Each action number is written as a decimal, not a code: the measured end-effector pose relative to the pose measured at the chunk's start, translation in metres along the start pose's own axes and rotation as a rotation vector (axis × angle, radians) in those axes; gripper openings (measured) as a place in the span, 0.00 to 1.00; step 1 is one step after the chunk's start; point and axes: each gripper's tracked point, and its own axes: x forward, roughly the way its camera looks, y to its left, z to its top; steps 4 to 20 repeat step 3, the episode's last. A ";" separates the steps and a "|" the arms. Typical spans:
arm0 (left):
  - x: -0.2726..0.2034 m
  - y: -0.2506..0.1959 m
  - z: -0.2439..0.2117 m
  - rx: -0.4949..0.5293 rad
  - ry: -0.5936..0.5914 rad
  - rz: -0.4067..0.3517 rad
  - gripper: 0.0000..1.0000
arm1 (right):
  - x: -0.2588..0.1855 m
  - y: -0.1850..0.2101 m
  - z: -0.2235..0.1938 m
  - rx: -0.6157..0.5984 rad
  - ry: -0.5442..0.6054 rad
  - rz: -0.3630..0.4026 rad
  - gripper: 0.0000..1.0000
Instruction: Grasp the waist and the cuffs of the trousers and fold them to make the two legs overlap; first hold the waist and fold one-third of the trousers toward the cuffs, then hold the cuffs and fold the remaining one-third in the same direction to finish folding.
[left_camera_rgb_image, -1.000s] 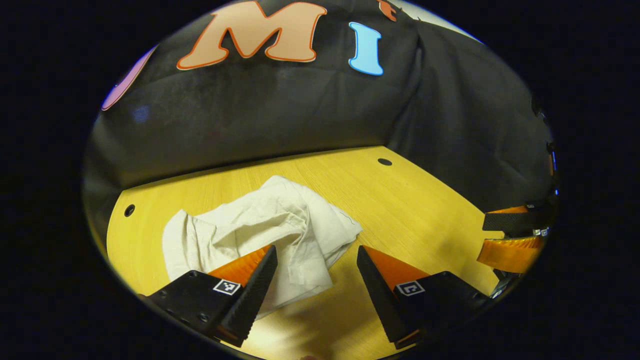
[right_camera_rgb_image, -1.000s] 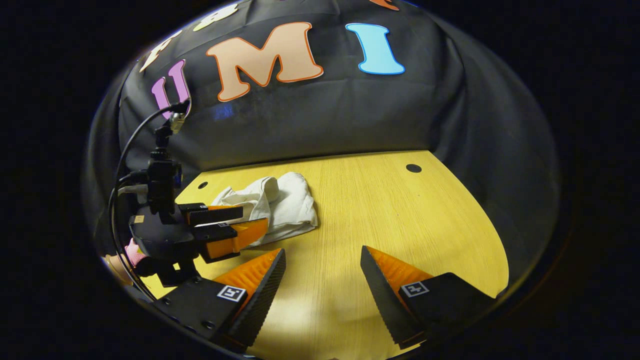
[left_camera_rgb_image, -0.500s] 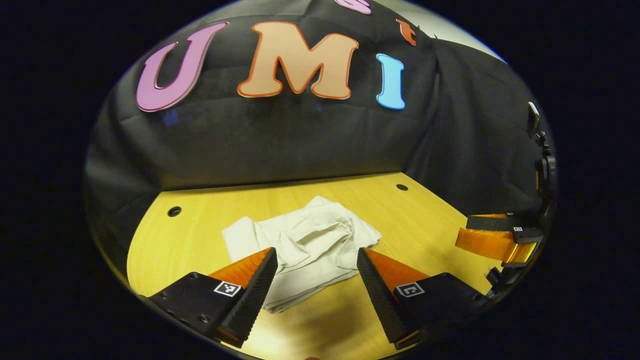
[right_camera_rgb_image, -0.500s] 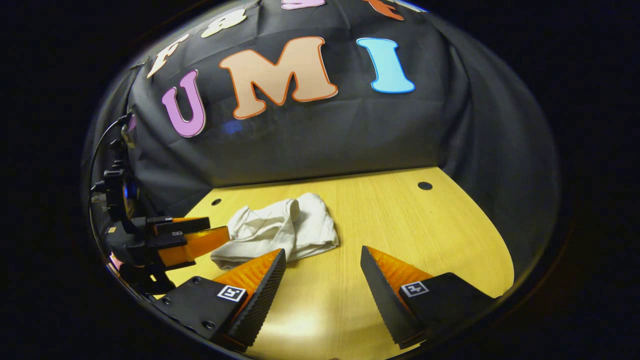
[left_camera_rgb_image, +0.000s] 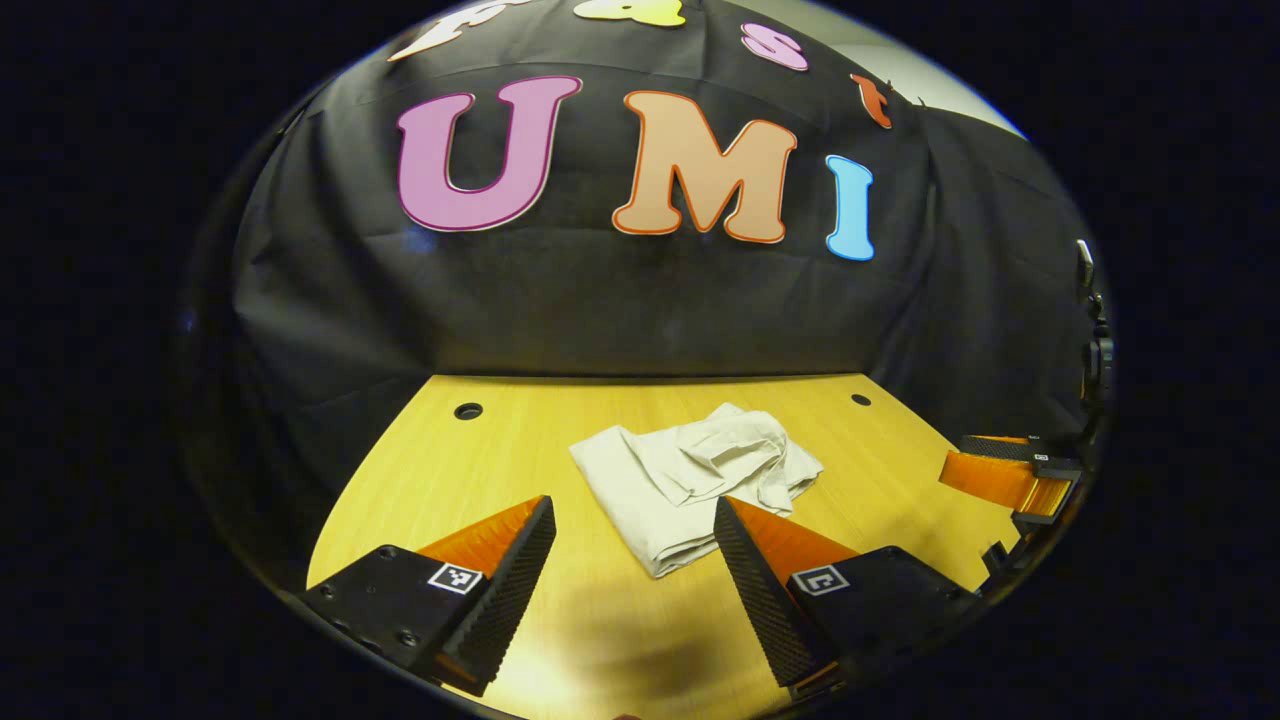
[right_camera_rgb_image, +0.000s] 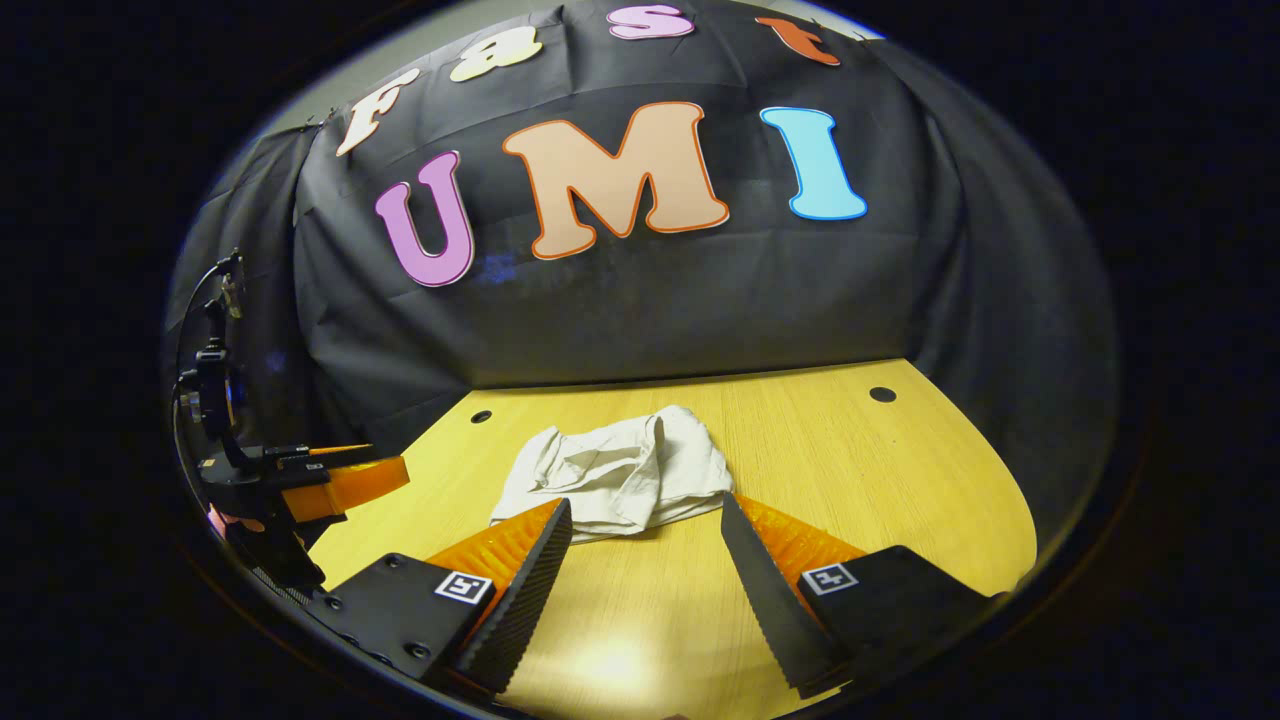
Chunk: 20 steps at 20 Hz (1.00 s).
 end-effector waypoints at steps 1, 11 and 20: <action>-0.002 0.001 -0.001 -0.011 0.001 0.006 0.96 | -0.003 0.005 -0.002 0.004 0.005 0.003 0.92; -0.007 0.005 -0.004 -0.032 0.009 0.013 0.96 | -0.007 0.015 -0.004 0.013 0.005 0.009 0.96; -0.007 0.005 -0.004 -0.032 0.009 0.013 0.96 | -0.007 0.015 -0.004 0.013 0.005 0.009 0.96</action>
